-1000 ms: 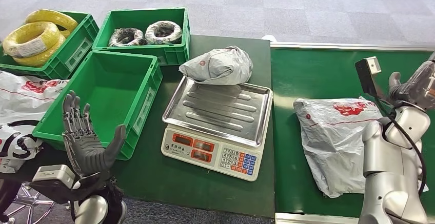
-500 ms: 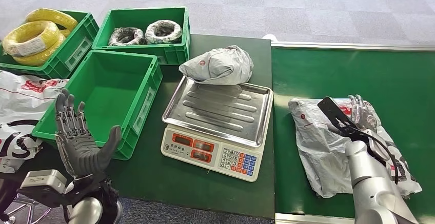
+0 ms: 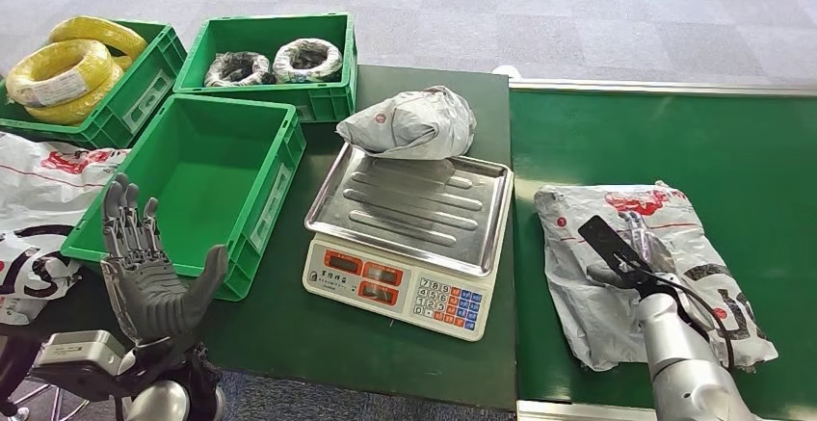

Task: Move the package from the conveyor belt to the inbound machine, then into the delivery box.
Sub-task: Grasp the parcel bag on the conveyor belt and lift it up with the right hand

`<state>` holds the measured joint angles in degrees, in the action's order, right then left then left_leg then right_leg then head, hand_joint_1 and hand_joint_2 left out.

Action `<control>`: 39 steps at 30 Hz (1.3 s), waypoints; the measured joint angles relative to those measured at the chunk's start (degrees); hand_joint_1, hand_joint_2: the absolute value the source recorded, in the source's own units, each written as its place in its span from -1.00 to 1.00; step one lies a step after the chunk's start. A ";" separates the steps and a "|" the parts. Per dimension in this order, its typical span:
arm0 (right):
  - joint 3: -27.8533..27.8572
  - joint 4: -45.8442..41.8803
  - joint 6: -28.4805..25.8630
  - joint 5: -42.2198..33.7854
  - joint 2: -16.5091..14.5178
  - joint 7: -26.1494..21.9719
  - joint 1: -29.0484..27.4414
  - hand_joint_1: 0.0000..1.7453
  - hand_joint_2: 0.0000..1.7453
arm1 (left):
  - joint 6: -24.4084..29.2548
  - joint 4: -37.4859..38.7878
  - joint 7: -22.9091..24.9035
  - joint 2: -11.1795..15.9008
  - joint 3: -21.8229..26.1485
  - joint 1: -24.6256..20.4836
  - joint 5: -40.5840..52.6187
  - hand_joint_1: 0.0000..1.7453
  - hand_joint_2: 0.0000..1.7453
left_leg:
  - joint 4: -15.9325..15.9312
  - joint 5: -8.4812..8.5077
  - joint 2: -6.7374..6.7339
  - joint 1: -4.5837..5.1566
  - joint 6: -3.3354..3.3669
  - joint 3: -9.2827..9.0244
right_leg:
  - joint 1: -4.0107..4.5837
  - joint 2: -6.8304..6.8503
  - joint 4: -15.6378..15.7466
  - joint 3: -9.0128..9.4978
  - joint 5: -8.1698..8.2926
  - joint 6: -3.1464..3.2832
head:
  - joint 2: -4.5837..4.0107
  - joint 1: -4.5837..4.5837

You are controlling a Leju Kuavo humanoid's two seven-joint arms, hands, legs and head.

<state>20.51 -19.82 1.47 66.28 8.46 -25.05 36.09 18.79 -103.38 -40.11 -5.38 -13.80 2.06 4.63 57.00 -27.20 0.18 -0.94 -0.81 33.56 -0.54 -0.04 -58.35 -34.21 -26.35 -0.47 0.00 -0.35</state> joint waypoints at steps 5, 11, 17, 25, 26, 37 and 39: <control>-0.01 0.00 0.02 -0.02 -0.42 0.00 -0.11 -1.00 1.00 | 0.01 -0.05 0.00 -0.02 0.18 0.00 0.00 -1.00 1.00 | 0.00 0.00 0.00 0.00 0.00 0.00 | 0.00 0.00 0.00 0.00 0.00 0.00 | 0.00 0.00; -0.01 0.00 0.02 -0.05 -0.71 0.00 -0.13 -1.00 1.00 | 0.01 -0.28 0.00 -0.02 0.55 0.01 0.00 -1.00 1.00 | 0.00 0.00 0.00 0.00 0.00 0.00 | 0.00 0.00 0.00 0.00 0.00 0.00 | 0.00 0.00; -0.01 0.00 0.02 -0.05 -0.79 0.00 -0.14 -1.00 1.00 | 0.01 -0.28 0.00 -0.02 0.66 0.02 0.00 -1.00 1.00 | 0.00 0.00 0.00 0.00 0.00 0.00 | 0.00 0.00 0.00 0.00 0.00 0.00 | 0.00 0.00; -0.95 -0.02 1.25 -0.55 -1.12 0.44 -0.14 -1.00 1.00 | 1.02 -1.06 0.00 -0.02 0.72 0.94 0.79 -1.00 1.00 | 0.00 0.00 -0.01 0.00 0.00 0.00 | 0.00 0.00 0.00 0.00 0.00 0.00 | 0.00 0.00; -1.26 -0.02 1.70 -0.72 -1.18 0.78 -0.15 -1.00 1.00 | 1.15 -1.37 0.00 -0.02 0.75 1.25 1.00 -1.00 1.00 | 0.00 0.00 -0.01 0.00 0.00 0.00 | 0.00 0.00 0.00 0.00 0.00 0.00 | 0.00 0.00; -11.07 0.09 22.39 -3.76 -2.01 -4.63 -1.64 -1.00 1.00 | -1.17 -1.05 0.00 -0.02 1.73 -1.23 0.68 -1.00 1.00 | -0.01 -0.01 -0.16 -0.01 0.00 -0.21 | 0.02 -0.06 0.00 0.16 -0.01 0.01 | 0.00 0.02; -13.24 0.07 23.74 -5.62 -2.10 -4.99 -1.72 -1.00 1.00 | -1.75 -0.54 0.00 -0.13 2.12 -2.18 0.84 -1.00 1.00 | -0.01 -0.02 -0.25 -0.01 -0.01 -0.30 | 0.02 -0.14 0.01 0.21 0.00 0.01 | 0.00 0.02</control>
<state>7.27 -19.75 25.21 60.66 6.36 -30.04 34.37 17.03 -103.93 -40.11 -5.50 -11.68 -0.12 5.47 56.98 -27.22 -0.08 -0.95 -0.82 33.26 -0.52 -0.18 -58.34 -33.99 -26.35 -0.46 0.00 -0.33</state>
